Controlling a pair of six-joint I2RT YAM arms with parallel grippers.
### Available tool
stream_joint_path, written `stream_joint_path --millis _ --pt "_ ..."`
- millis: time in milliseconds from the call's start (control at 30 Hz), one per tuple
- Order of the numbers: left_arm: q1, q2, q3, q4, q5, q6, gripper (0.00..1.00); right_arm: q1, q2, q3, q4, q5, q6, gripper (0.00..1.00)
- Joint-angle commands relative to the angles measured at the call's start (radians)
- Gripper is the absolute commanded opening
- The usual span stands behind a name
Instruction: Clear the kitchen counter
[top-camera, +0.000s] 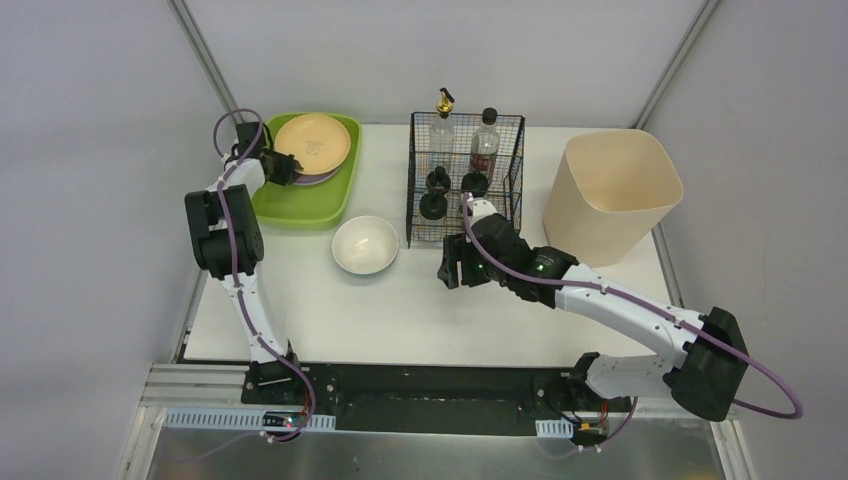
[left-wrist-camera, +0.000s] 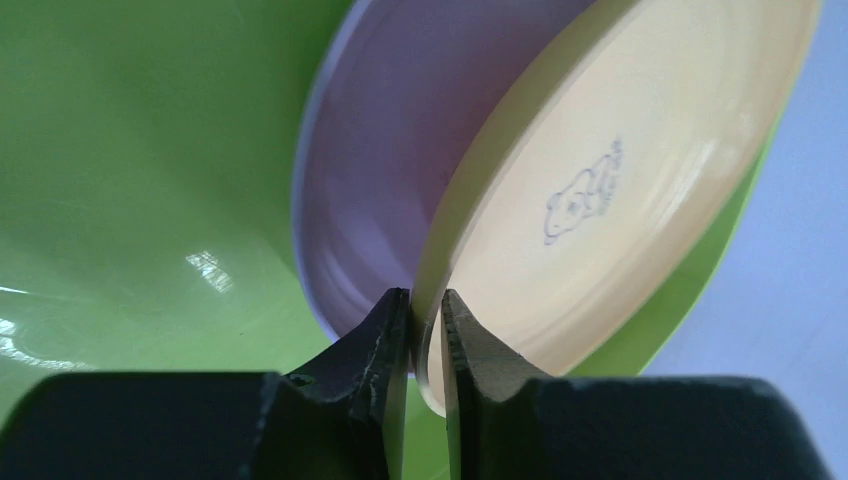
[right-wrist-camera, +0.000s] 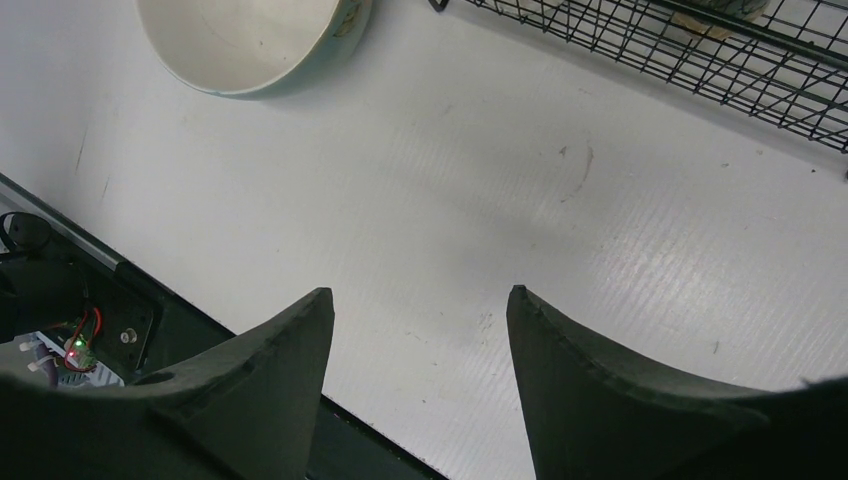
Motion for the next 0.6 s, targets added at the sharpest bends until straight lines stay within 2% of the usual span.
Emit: stream_joint_path --millis 0,133,433,567 --pt "0.004 -0.017 0.003 -0.009 -0.025 -0.010 0.21 0.011 0.014 0.011 0.019 0.018 0.000 0.67" --pt "0.006 -0.022 -0.004 -0.012 -0.024 0.001 0.25 0.018 0.017 0.015 0.013 0.028 -0.004 0.67" --pt "0.013 -0.072 -0.015 -0.034 -0.016 0.031 0.49 0.028 0.017 0.018 0.006 0.046 -0.011 0.68" --pt "0.038 -0.122 -0.055 -0.047 0.005 0.052 0.54 0.031 0.017 0.019 0.007 0.046 -0.011 0.68"
